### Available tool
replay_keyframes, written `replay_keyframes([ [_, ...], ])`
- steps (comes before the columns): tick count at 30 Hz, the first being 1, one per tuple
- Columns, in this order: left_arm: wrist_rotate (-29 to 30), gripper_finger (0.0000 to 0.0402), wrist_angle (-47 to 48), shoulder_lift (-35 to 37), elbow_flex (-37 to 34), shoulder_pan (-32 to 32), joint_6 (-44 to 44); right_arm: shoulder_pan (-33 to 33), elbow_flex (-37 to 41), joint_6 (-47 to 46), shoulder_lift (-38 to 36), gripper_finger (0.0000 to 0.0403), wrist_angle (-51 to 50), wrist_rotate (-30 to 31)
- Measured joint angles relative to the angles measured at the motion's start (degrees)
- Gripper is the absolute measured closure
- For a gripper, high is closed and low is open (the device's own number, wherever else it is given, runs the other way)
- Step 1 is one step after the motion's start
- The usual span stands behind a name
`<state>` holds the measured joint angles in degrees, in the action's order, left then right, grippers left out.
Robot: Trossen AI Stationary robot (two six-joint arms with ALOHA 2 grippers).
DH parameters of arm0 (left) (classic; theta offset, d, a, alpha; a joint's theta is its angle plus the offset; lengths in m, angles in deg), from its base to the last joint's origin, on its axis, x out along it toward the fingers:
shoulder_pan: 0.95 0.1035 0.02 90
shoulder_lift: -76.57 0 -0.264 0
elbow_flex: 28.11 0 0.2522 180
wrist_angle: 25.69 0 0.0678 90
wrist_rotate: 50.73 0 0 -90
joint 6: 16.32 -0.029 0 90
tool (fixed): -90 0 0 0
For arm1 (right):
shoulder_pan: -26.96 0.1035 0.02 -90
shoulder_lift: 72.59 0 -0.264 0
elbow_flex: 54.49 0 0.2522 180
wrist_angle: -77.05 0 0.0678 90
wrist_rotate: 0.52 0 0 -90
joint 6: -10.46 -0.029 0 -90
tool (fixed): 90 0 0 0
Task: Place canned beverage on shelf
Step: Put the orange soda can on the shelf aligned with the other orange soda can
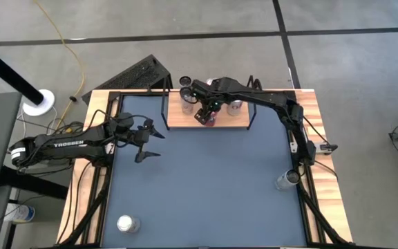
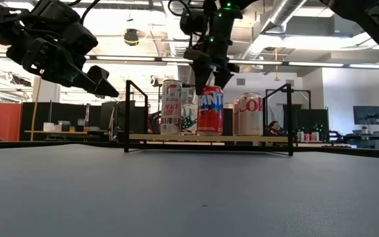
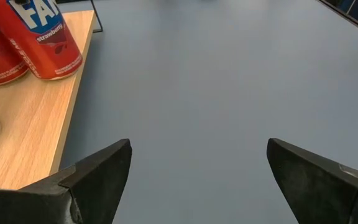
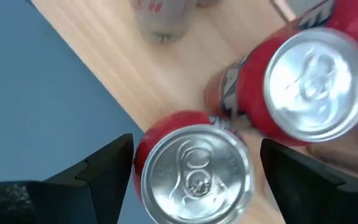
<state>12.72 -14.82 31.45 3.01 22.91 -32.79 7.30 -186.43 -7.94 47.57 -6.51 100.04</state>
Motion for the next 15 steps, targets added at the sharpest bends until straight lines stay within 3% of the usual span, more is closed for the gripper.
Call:
replay_keyframes([
  [15,-0.02,0.0038,0.00,0.00,0.00,0.00,-0.02,1.40,-10.33,-0.14,-0.03,0.0065,-2.26,0.24],
])
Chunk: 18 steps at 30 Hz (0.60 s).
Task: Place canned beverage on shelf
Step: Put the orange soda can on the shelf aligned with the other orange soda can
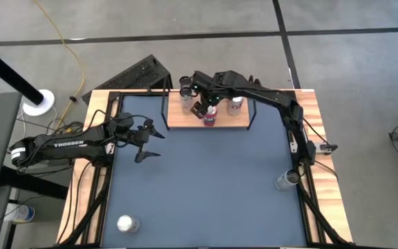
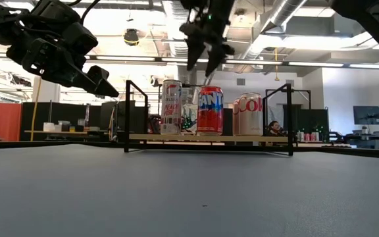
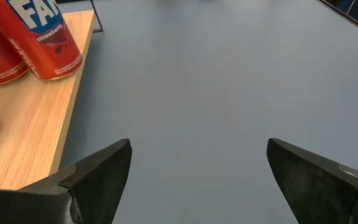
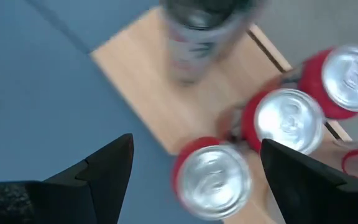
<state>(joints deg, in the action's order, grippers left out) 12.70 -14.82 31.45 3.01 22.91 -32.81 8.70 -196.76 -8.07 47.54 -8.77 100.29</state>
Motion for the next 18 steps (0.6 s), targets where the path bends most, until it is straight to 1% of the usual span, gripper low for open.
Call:
replay_keyframes([
  [2,0.00,0.0038,0.01,0.00,0.00,0.00,0.00,1.59,-1.80,0.81,-0.04,0.0067,-0.97,-0.09],
  [6,0.00,0.0038,0.02,0.00,0.00,0.00,0.00,6.66,-3.66,1.17,-0.06,0.0077,-6.43,-0.79],
  [8,0.00,0.0038,0.00,0.00,0.00,0.00,0.00,10.28,-3.67,0.86,-0.06,0.0084,-8.35,1.67],
  [10,0.00,0.0038,0.00,0.00,0.02,0.00,0.00,13.79,-3.54,-0.25,-0.02,0.0091,-10.38,6.32],
  [11,0.00,0.0038,0.00,0.00,0.00,0.00,0.00,15.35,-2.96,-0.59,-0.03,0.0095,-10.69,8.22],
  [13,0.00,0.0038,0.00,0.00,0.00,0.00,0.00,17.56,-1.14,-0.81,-0.17,0.0102,-10.24,10.03],
  [15,0.00,0.0038,-0.02,0.00,0.00,0.00,0.00,18.64,0.52,0.04,-0.02,0.0111,-10.08,10.05],
  [18,-0.01,0.0038,-0.02,0.00,0.00,0.00,0.03,18.55,4.61,2.45,-0.07,0.0126,-6.49,10.11],
])
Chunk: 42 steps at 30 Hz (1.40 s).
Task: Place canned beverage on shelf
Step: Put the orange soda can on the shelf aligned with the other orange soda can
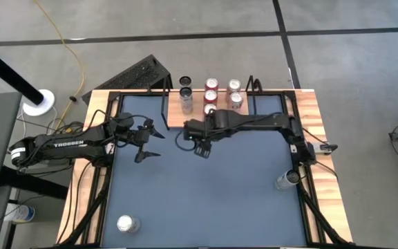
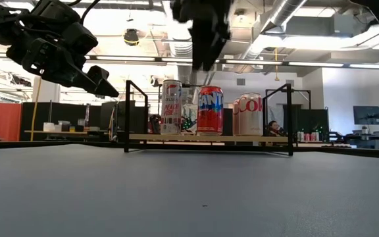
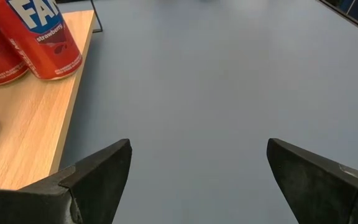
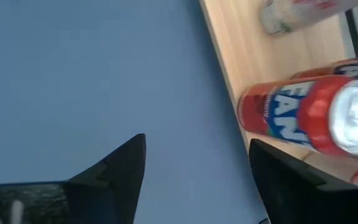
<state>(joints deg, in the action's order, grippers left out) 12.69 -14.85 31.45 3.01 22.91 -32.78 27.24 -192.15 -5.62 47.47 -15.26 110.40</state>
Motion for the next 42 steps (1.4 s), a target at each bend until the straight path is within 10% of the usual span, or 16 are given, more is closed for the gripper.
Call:
replay_keyframes([
  [18,-0.12,0.0038,0.04,0.00,0.00,-0.02,0.48,-3.42,12.05,12.22,0.08,0.0394,8.81,10.55],
  [42,-0.06,0.0038,0.02,0.00,0.01,-0.02,0.19,-7.12,12.05,13.12,0.08,0.0403,7.84,12.06],
])
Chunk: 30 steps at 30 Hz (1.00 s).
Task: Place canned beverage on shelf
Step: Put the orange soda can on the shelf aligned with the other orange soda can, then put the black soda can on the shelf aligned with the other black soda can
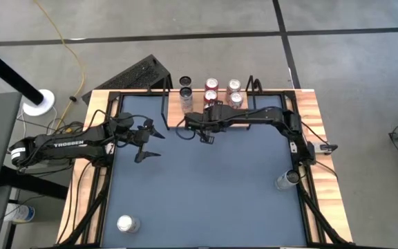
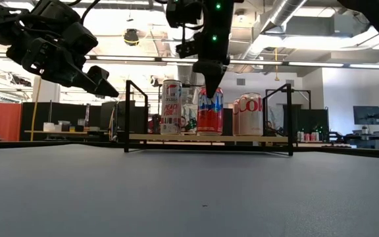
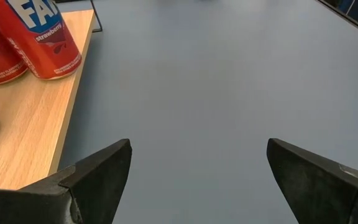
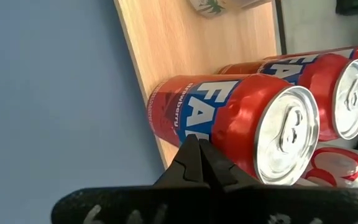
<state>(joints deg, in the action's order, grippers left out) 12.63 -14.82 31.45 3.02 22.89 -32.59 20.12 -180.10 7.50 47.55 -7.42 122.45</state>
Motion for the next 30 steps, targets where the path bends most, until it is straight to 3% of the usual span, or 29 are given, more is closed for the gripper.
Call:
replay_keyframes([
  [18,0.02,0.0038,0.00,0.00,-0.01,0.00,0.00,-0.27,0.00,0.00,-0.02,0.0403,-0.80,-0.86],
  [30,-0.16,0.0038,-0.16,0.02,0.00,0.02,1.12,8.49,0.00,-4.17,-5.87,0.0403,-3.60,-3.15],
])
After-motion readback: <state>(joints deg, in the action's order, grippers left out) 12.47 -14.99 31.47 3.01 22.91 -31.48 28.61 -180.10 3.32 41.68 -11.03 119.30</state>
